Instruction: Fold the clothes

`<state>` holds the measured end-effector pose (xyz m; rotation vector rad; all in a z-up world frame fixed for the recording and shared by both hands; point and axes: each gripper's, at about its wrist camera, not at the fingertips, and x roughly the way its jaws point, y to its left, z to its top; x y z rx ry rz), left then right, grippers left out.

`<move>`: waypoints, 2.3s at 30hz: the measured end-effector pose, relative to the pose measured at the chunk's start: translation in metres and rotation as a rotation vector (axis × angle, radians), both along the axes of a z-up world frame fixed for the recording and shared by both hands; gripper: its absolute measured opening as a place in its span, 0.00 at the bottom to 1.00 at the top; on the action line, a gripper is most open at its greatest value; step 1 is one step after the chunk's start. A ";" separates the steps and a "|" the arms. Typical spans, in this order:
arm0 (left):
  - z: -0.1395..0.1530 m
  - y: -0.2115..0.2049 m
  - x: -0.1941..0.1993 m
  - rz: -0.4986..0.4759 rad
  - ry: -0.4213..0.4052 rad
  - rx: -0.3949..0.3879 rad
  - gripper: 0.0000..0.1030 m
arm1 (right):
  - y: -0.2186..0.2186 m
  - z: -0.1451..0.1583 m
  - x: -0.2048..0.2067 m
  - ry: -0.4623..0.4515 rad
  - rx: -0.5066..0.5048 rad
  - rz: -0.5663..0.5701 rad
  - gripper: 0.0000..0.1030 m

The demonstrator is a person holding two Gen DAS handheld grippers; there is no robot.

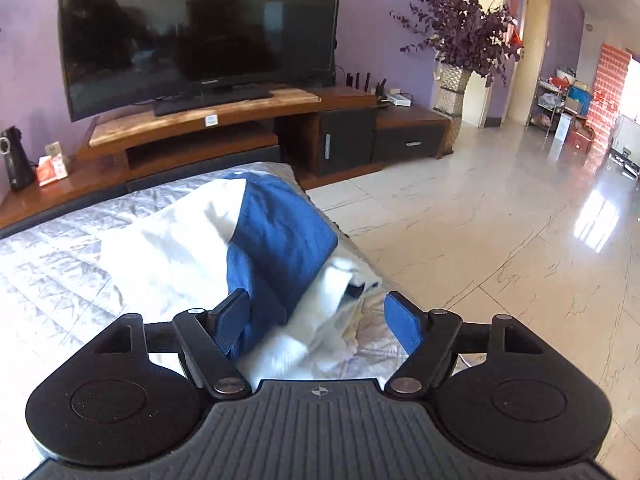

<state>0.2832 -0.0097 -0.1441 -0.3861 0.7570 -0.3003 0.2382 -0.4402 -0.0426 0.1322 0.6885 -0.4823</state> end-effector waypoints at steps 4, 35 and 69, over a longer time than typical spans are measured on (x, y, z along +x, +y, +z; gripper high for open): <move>0.018 -0.018 -0.035 -0.097 -0.041 0.067 0.93 | 0.028 0.000 -0.062 0.096 0.081 -0.017 0.85; 0.260 -0.074 -0.398 -0.176 -0.076 0.322 0.99 | 0.156 0.155 -0.372 0.074 0.106 -0.037 0.89; 0.286 -0.042 -0.528 -0.158 -0.155 0.300 0.99 | 0.219 0.200 -0.508 -0.061 -0.090 -0.055 1.00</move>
